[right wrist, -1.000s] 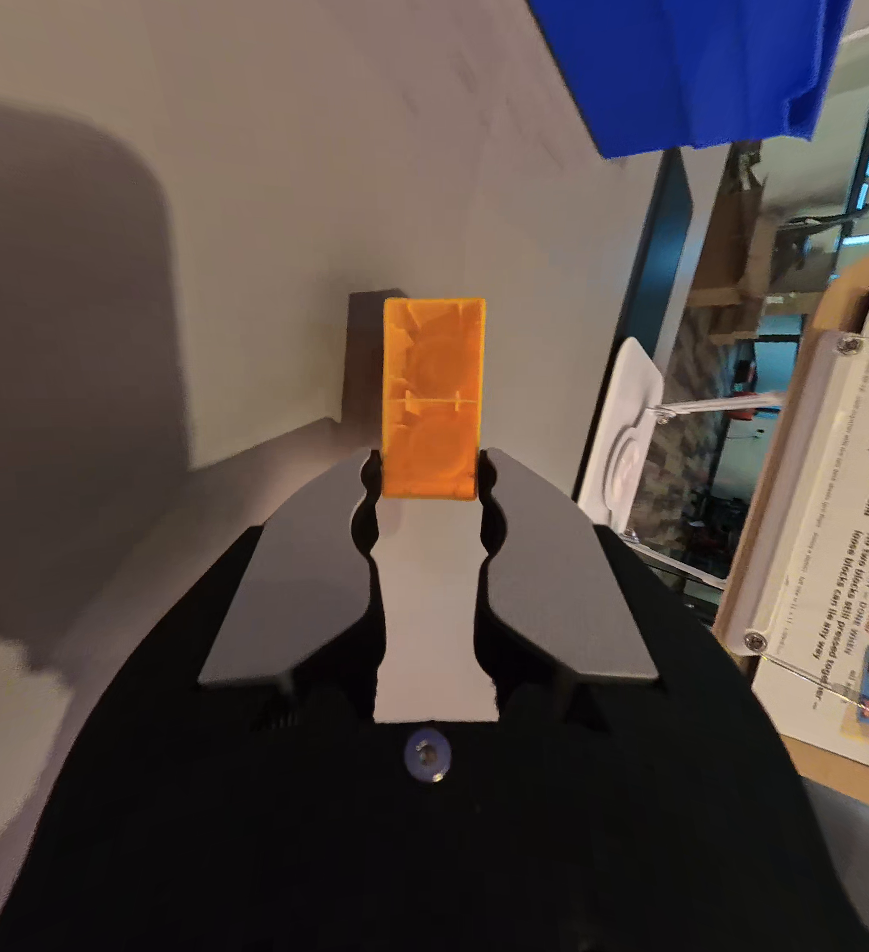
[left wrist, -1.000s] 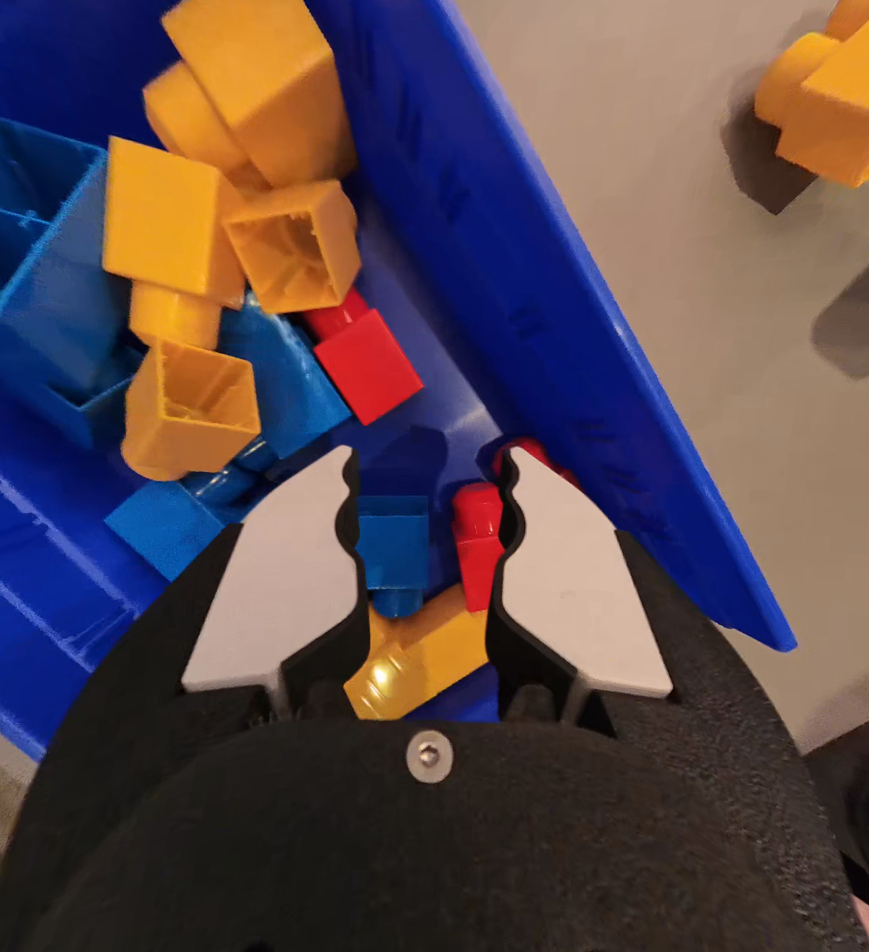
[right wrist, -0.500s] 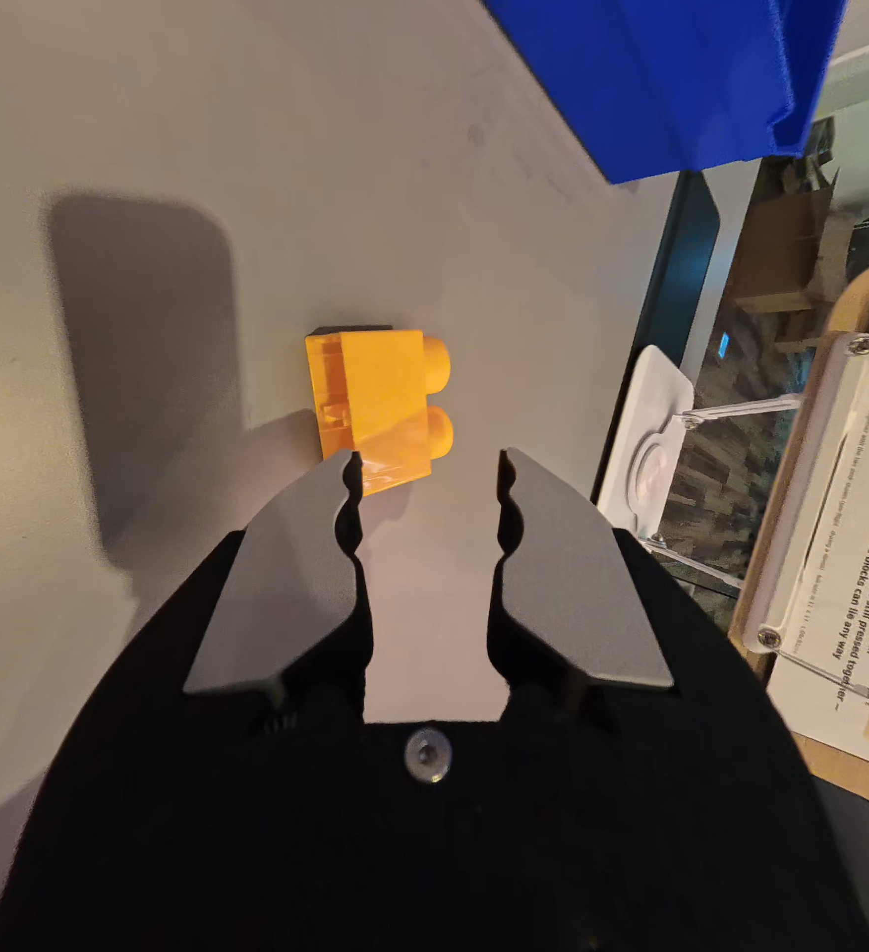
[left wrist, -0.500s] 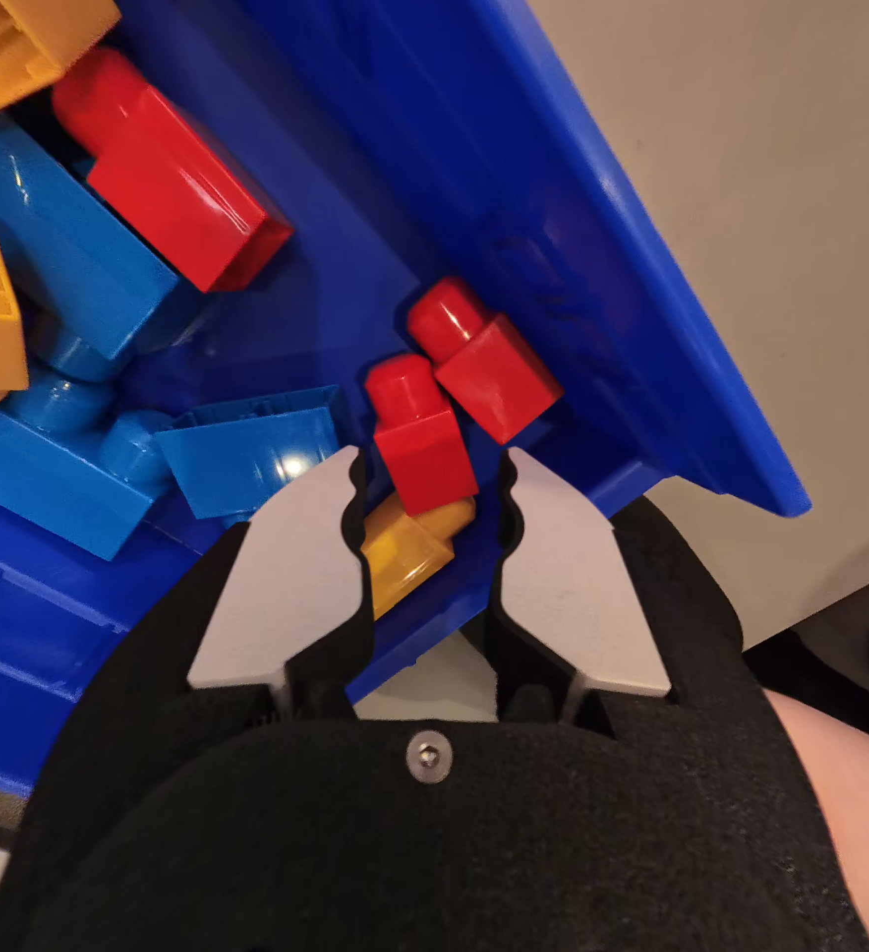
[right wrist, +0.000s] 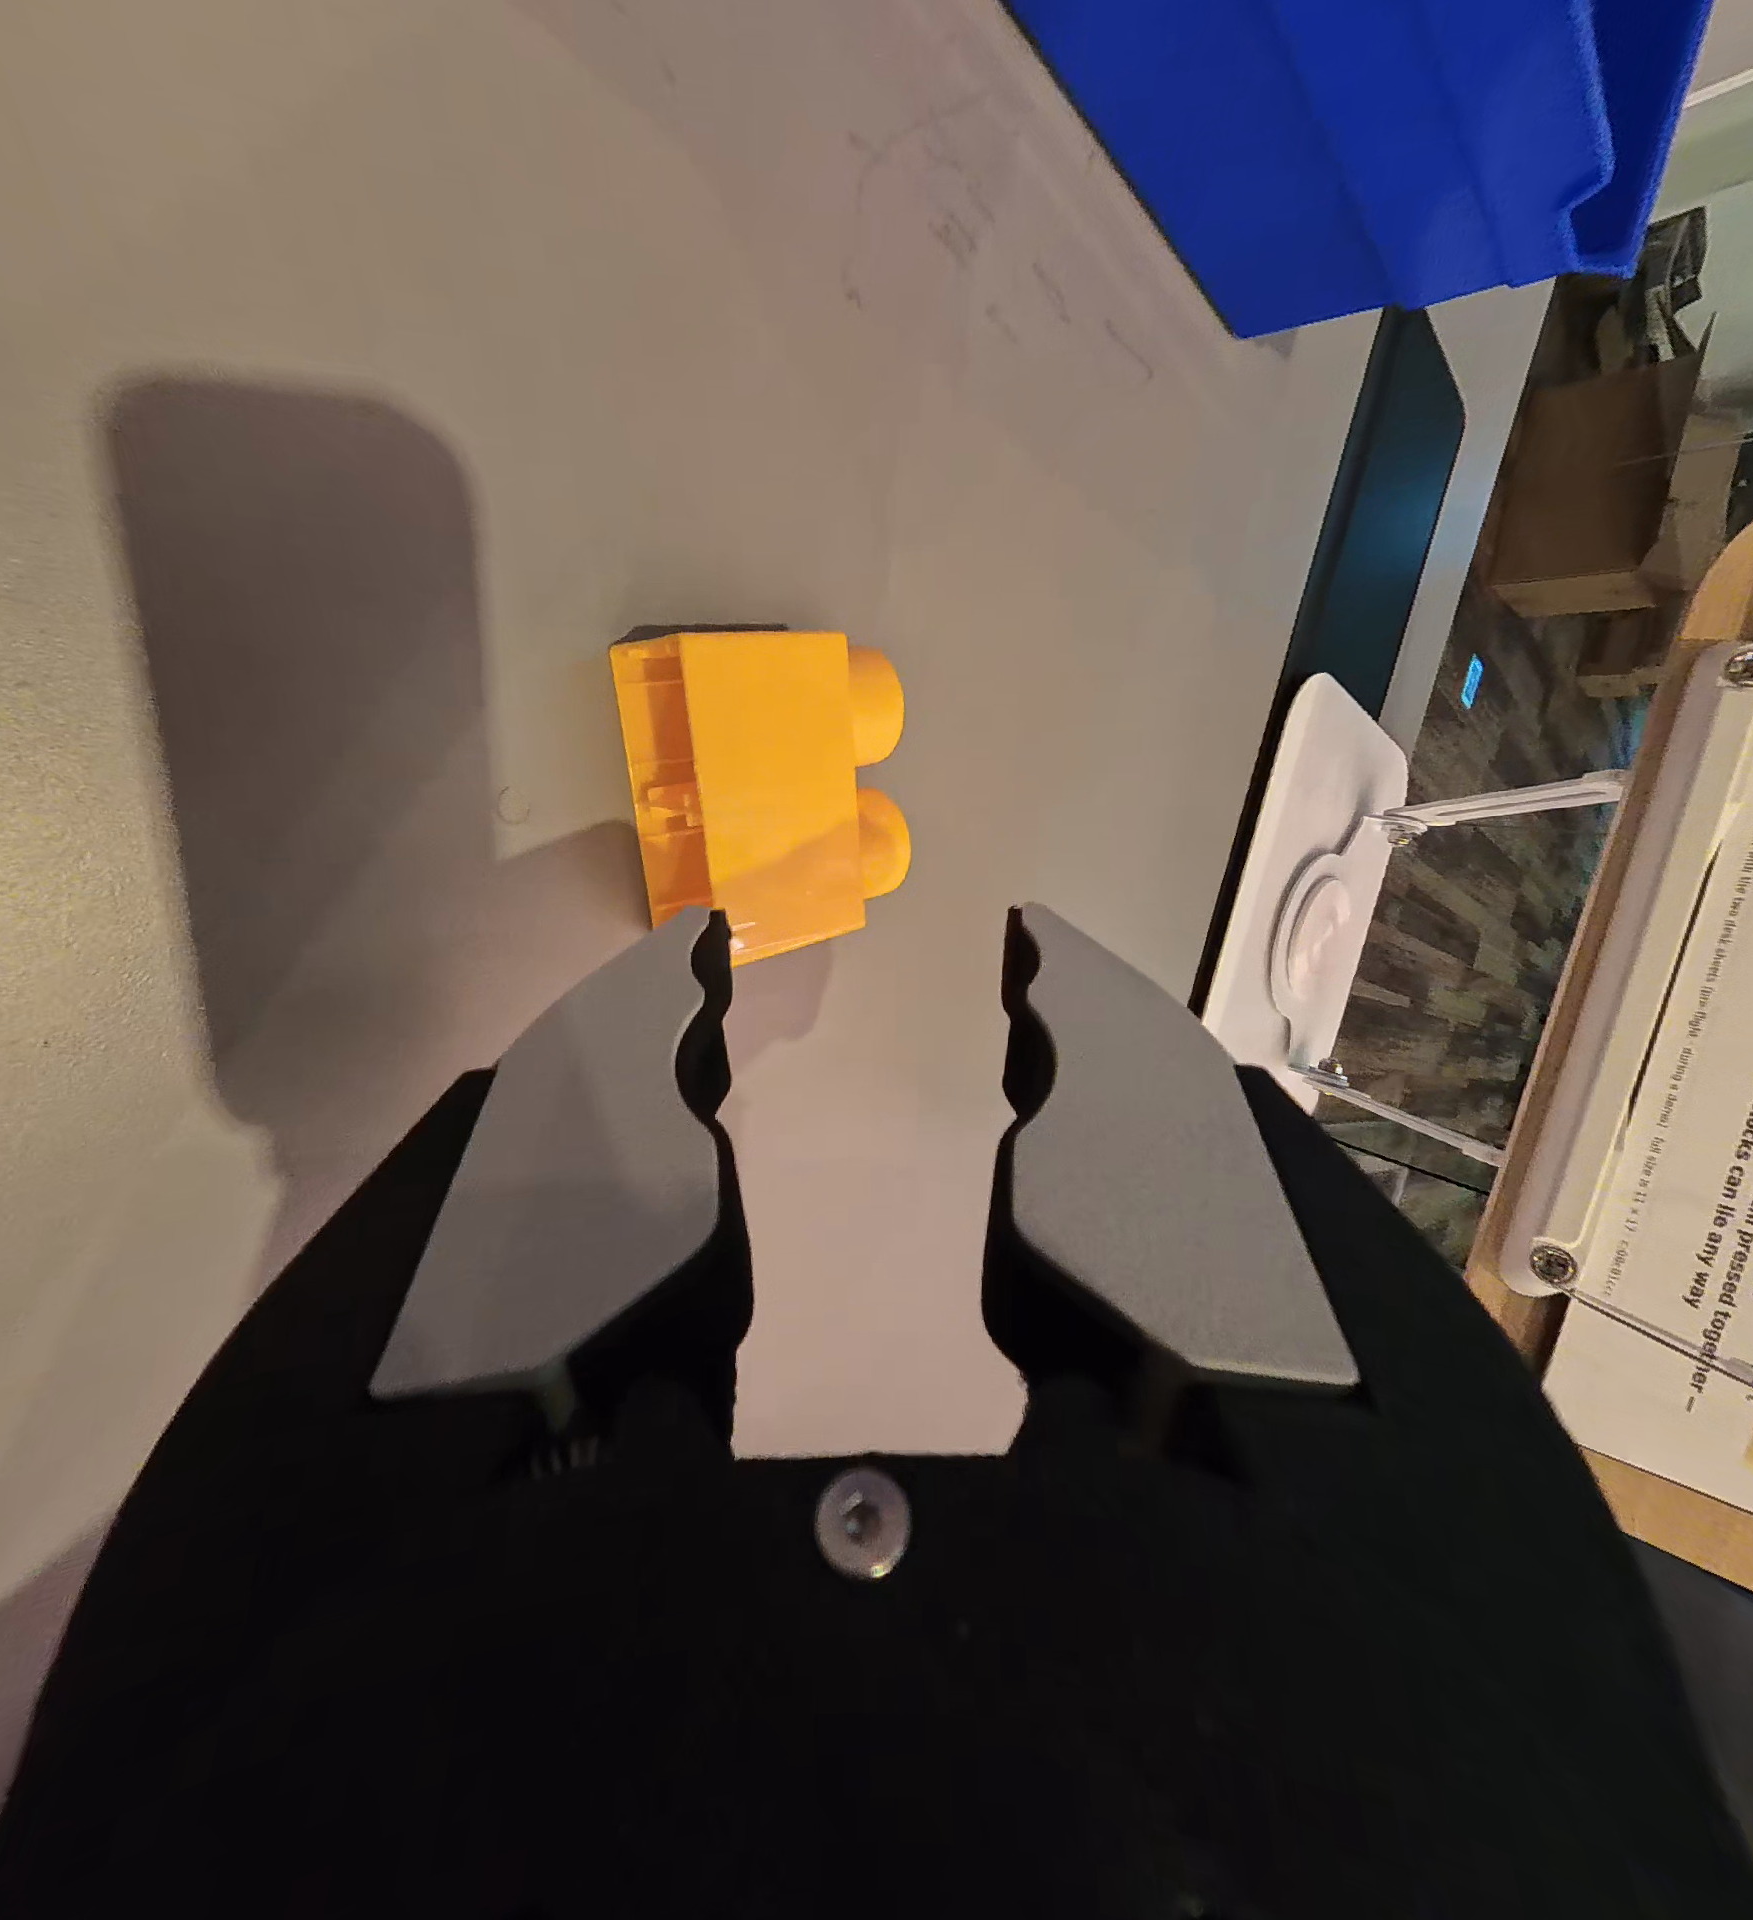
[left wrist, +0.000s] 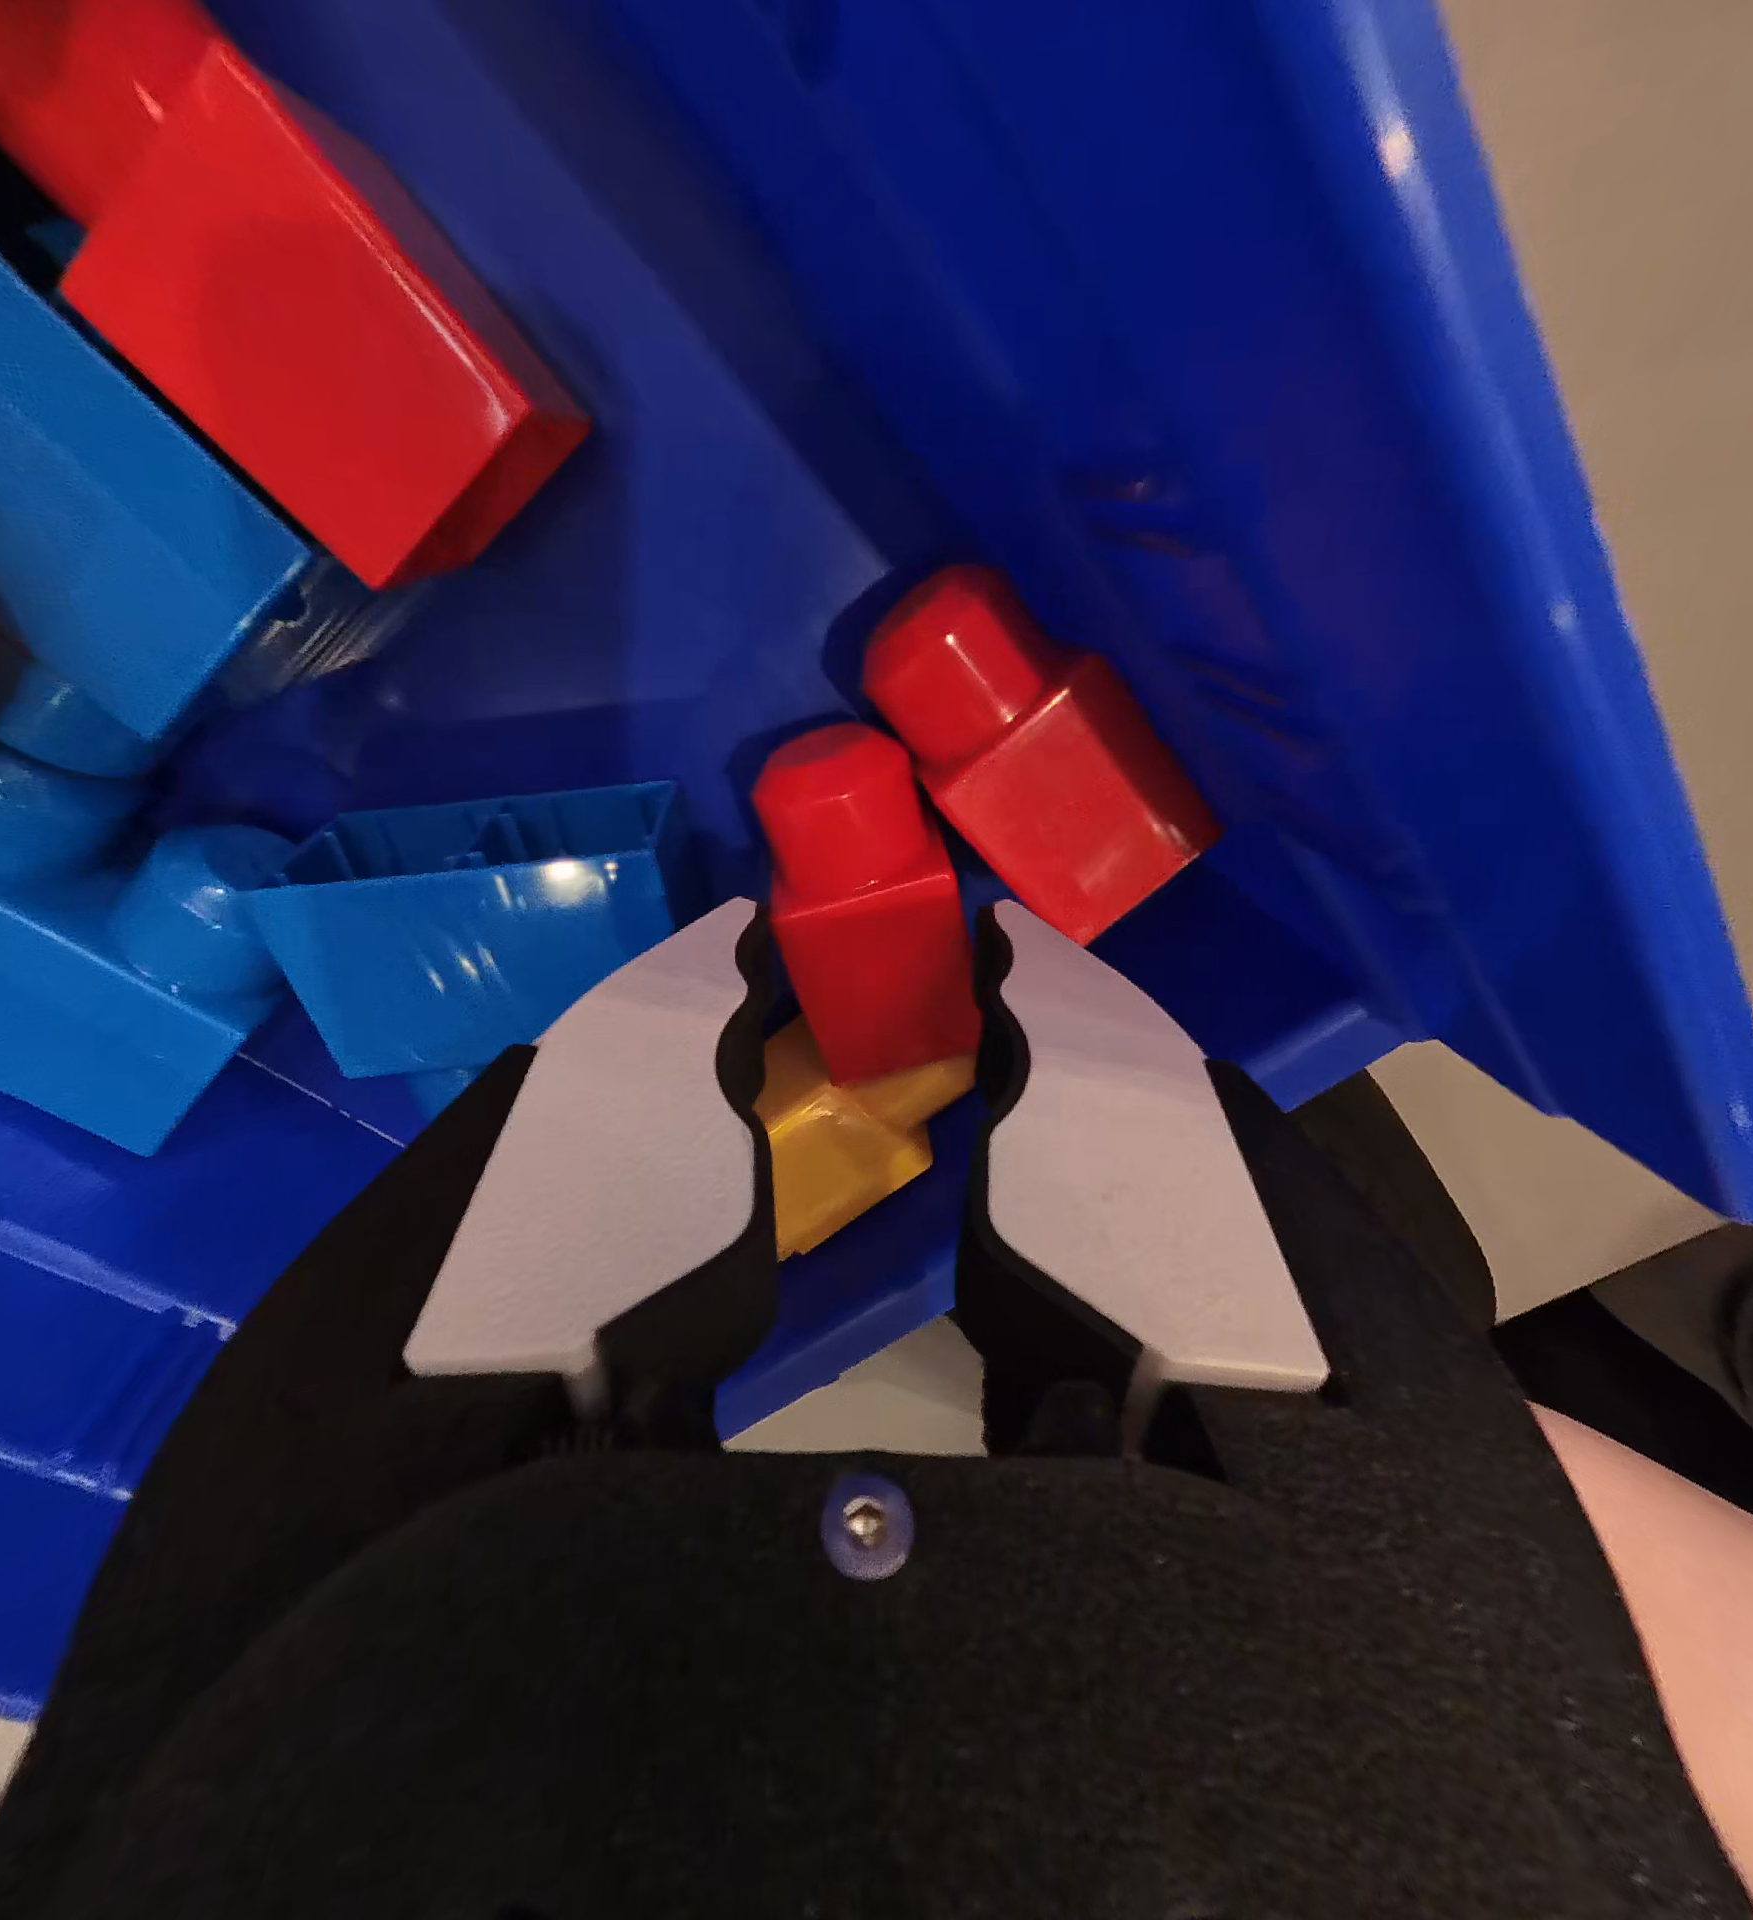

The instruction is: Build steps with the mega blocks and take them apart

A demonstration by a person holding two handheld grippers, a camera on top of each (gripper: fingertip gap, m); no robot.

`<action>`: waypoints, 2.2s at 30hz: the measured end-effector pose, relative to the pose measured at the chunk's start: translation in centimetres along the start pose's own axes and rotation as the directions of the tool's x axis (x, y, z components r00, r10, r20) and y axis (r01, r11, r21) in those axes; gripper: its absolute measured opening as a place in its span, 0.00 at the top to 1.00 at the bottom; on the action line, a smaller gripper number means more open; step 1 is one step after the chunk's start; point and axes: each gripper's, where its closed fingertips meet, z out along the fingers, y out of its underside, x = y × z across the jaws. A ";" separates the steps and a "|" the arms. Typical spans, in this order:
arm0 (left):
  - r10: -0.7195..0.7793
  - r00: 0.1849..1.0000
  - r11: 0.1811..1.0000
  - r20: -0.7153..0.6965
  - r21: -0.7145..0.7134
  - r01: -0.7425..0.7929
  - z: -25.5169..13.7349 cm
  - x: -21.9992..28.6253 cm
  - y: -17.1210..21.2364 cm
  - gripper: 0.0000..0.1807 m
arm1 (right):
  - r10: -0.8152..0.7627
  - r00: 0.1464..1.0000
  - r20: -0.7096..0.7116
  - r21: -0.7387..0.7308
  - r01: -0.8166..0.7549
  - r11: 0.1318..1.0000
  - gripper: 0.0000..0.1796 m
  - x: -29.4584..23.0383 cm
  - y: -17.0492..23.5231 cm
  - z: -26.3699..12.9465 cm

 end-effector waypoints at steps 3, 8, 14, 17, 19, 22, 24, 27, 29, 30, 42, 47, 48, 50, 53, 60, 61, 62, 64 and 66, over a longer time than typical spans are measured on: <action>-0.033 0.999 0.998 0.015 0.055 0.032 -1.2 -0.6 -0.2 0.79 | 0.035 0.999 -0.028 0.032 -0.034 0.999 0.71 0.8 -0.5 -0.4; -0.050 0.999 0.945 -0.003 0.323 0.049 -6.6 -0.1 -1.7 0.80 | 0.131 0.977 -0.169 0.181 -0.100 0.978 0.71 3.7 -3.2 -2.4; 0.395 0.901 0.623 -0.178 0.773 -0.120 -15.7 10.5 -8.4 0.79 | 0.251 0.950 -0.188 0.552 -0.110 0.827 0.66 4.4 -10.4 -7.2; 0.582 0.786 0.437 -0.208 0.895 -0.087 -19.1 16.2 -11.2 0.80 | 0.314 0.923 -0.223 0.696 -0.075 0.714 0.61 4.9 -12.5 -10.4; 0.630 0.740 0.413 -0.236 0.909 -0.061 -19.6 18.5 -12.2 0.80 | 0.338 0.894 -0.295 0.739 -0.011 0.674 0.61 5.5 -12.7 -12.5; 0.679 0.688 0.384 -0.256 0.923 -0.036 -20.0 20.8 -13.0 0.80 | 0.343 0.851 -0.397 0.746 0.081 0.661 0.60 6.1 -12.5 -14.8; 0.706 0.648 0.389 -0.285 0.921 -0.019 -20.0 21.7 -13.1 0.80 | 0.318 0.847 -0.427 0.733 0.117 0.670 0.61 6.0 -12.6 -15.5; 0.727 0.617 0.371 -0.302 0.928 0.017 -20.2 21.9 -13.1 0.80 | 0.264 0.856 -0.444 0.682 0.131 0.720 0.62 6.0 -12.3 -15.5; 0.715 0.620 0.383 -0.323 0.923 0.039 -20.0 21.6 -13.3 0.80 | 0.224 0.881 -0.416 0.646 0.113 0.755 0.62 5.8 -12.0 -15.3; 0.698 0.640 0.388 -0.321 0.921 0.038 -19.9 21.1 -13.6 0.77 | 0.190 0.900 -0.393 0.609 0.100 0.787 0.62 5.7 -11.5 -14.9; 0.482 0.870 0.319 0.100 0.905 -0.281 -16.8 17.1 -14.8 0.74 | 0.532 0.823 0.200 -0.517 -0.372 0.771 0.62 -3.1 11.1 -3.2; 0.437 0.868 0.606 0.236 0.636 -0.478 -6.4 15.8 -16.6 0.64 | 0.587 0.773 0.240 -0.596 -0.360 0.718 0.61 -5.0 13.0 -1.9; 0.456 0.858 0.629 0.235 0.597 -0.498 -5.0 16.2 -16.9 0.64 | 0.595 0.766 0.242 -0.607 -0.359 0.709 0.61 -5.1 13.4 -1.8; 0.470 0.860 0.676 0.198 0.546 -0.495 -3.0 16.8 -17.2 0.63 | 0.605 0.760 0.238 -0.624 -0.358 0.695 0.61 -5.3 14.0 -1.8; 0.468 0.865 0.693 0.180 0.534 -0.485 -2.0 17.0 -17.8 0.60 | 0.609 0.759 0.230 -0.640 -0.353 0.682 0.61 -5.4 14.5 -2.0; 0.433 0.888 0.697 0.156 0.566 -0.440 -2.9 16.2 -17.6 0.59 | 0.602 0.758 0.249 -0.621 -0.352 0.700 0.62 -5.4 14.2 -1.9; 0.430 0.890 0.696 0.152 0.573 -0.434 -3.1 16.2 -17.5 0.60 | 0.601 0.759 0.250 -0.623 -0.349 0.700 0.61 -5.4 14.2 -1.9; 0.427 0.892 0.694 0.149 0.579 -0.428 -3.3 16.1 -17.5 0.60 | 0.602 0.758 0.253 -0.625 -0.347 0.699 0.61 -5.5 14.3 -1.9; 0.425 0.894 0.691 0.140 0.587 -0.421 -3.5 16.1 -17.4 0.60 | 0.607 0.752 0.257 -0.630 -0.346 0.695 0.61 -5.7 14.3 -1.9; 0.423 0.895 0.696 0.141 0.581 -0.421 -3.5 16.0 -17.2 0.60 | 0.601 0.757 0.255 -0.634 -0.338 0.695 0.61 -5.7 14.4 -1.8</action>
